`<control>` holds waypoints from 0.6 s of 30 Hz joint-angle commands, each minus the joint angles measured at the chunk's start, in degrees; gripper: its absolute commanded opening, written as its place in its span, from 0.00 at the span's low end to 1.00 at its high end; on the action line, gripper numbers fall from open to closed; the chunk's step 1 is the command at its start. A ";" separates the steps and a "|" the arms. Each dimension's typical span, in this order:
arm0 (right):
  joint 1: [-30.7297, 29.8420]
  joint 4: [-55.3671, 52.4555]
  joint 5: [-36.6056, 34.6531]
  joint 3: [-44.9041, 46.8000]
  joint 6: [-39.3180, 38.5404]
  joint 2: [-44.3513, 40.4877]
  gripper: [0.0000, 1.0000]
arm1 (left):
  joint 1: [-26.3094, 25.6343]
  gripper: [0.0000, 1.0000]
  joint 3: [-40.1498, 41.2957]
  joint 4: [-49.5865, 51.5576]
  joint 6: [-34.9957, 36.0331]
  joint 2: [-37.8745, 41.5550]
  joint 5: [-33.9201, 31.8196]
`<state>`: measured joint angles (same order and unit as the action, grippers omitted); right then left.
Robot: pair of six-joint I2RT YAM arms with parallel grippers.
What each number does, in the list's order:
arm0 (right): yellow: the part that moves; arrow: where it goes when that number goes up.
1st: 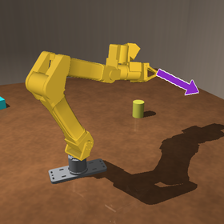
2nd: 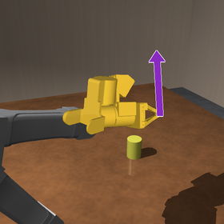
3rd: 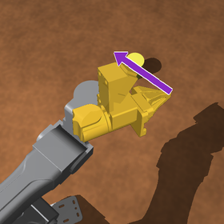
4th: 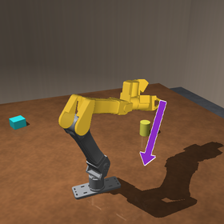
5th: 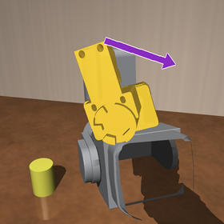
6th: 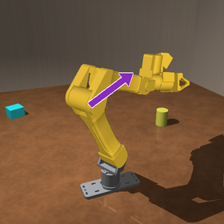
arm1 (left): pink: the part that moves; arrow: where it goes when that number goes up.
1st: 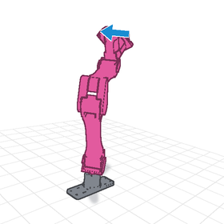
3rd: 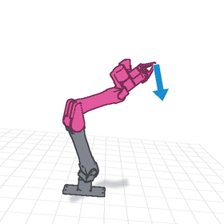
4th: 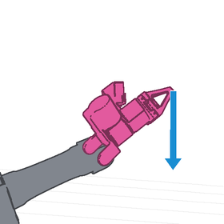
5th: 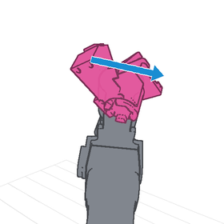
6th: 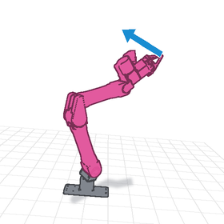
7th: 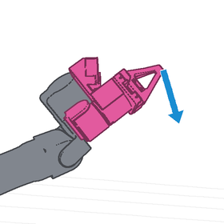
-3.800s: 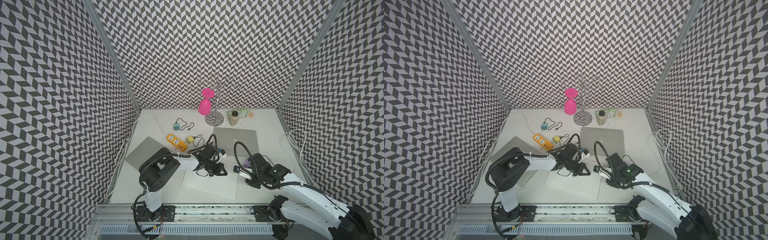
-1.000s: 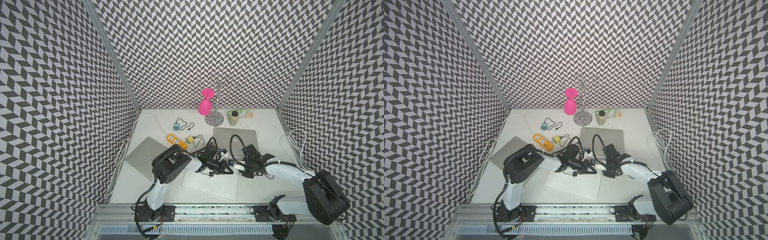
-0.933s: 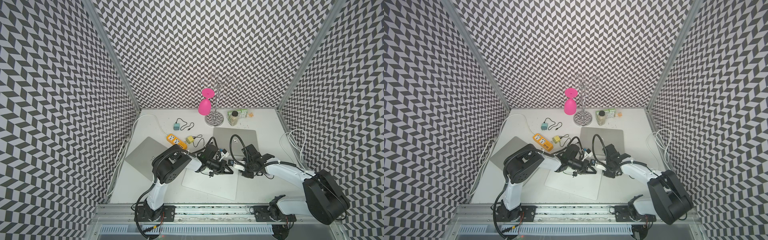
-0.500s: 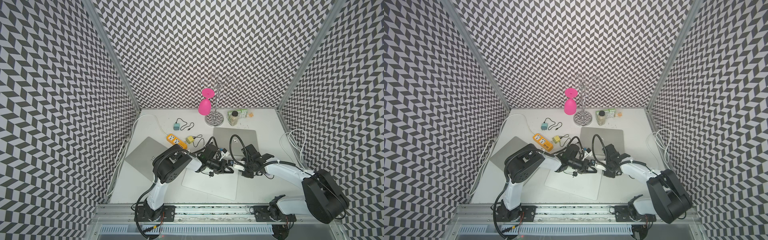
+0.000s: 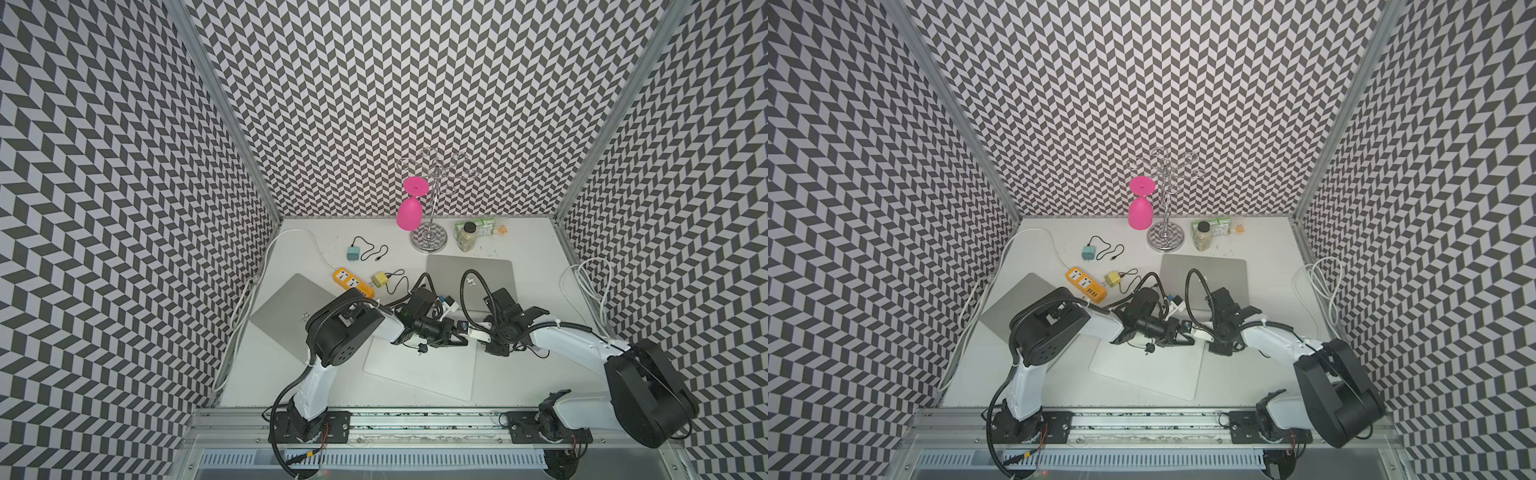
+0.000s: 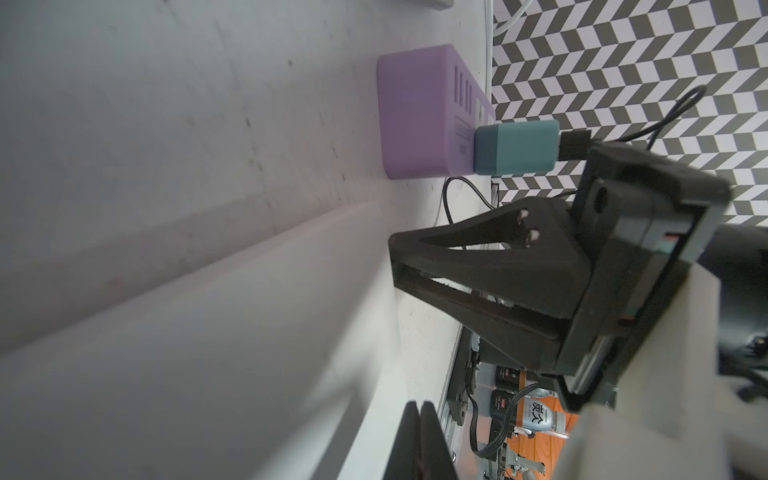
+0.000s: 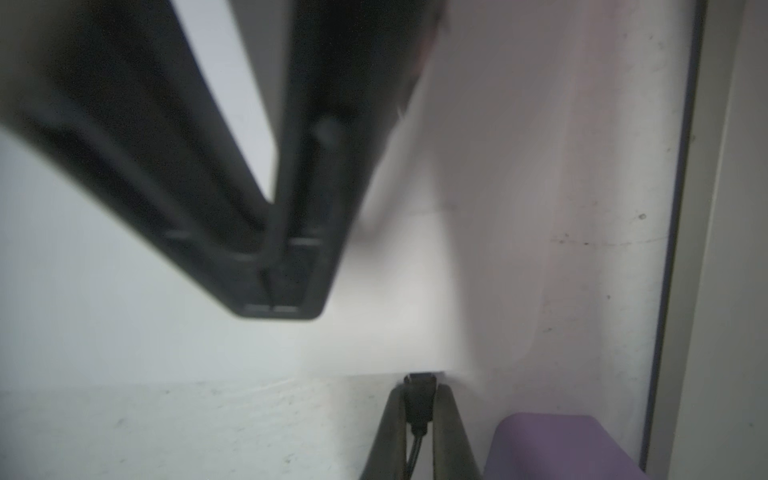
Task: Unplug the laptop charger
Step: Remove the charging cable from the laptop.
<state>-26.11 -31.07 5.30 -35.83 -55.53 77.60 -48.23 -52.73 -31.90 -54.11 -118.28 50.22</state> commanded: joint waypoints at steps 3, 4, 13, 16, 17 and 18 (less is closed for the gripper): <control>0.25 -0.25 0.19 -1.20 -0.31 -0.55 0.00 | -0.20 0.00 0.52 0.79 2.45 -4.33 -6.07; 0.20 -0.29 0.55 -1.37 -0.21 -0.46 0.00 | -0.14 0.00 0.61 0.70 2.39 -4.25 -6.03; 0.27 0.36 -1.14 -0.89 0.33 -1.05 0.22 | -0.09 0.00 0.61 0.62 2.43 -3.98 -5.91; 0.22 0.33 -1.14 -1.01 0.42 -1.62 0.41 | -0.16 0.00 0.61 0.61 2.43 -3.89 -5.80; 0.26 0.17 -1.20 -1.10 0.40 -1.75 0.45 | -0.14 0.00 0.70 0.61 2.44 -3.89 -5.76; 0.22 0.06 -1.34 -1.36 0.51 -2.07 0.48 | -0.19 0.00 0.70 0.61 2.43 -3.81 -5.75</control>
<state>-26.06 -31.51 4.14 -36.27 -54.85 77.36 -48.23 -52.73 -31.99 -54.15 -118.30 50.24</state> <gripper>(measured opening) 0.457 0.048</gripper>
